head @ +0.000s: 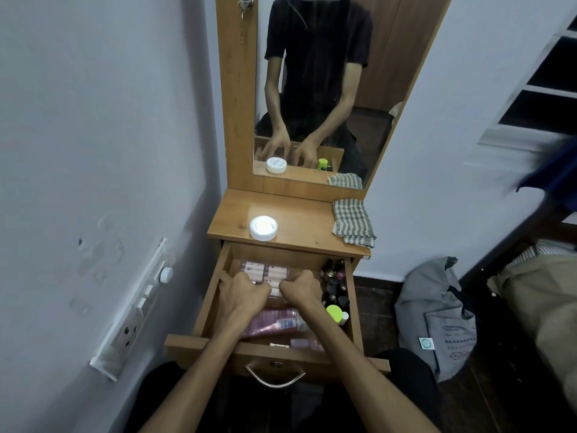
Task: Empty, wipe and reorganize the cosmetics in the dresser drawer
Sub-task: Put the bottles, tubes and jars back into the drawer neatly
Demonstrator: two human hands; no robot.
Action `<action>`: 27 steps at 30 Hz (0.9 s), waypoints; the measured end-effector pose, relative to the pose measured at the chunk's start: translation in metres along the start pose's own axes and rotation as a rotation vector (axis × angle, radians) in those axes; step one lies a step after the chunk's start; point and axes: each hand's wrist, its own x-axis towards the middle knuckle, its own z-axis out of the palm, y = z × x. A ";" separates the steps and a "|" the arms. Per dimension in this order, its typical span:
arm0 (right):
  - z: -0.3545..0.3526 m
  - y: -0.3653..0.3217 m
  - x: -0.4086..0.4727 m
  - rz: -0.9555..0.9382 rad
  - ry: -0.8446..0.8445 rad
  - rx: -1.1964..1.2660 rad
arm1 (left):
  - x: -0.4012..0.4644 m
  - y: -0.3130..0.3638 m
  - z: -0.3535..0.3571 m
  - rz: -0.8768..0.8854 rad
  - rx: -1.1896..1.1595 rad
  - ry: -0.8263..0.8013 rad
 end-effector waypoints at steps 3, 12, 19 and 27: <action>0.008 0.001 0.005 0.008 0.007 -0.014 | 0.003 -0.008 0.007 -0.042 0.055 -0.037; 0.025 0.000 0.004 -0.014 -0.026 -0.059 | 0.011 -0.016 0.010 -0.028 0.053 -0.063; 0.013 -0.001 -0.002 -0.098 0.076 -0.078 | 0.005 -0.016 0.008 0.074 -0.052 0.007; -0.024 -0.043 -0.004 -0.402 0.310 0.157 | 0.027 0.034 -0.019 0.393 -0.105 0.423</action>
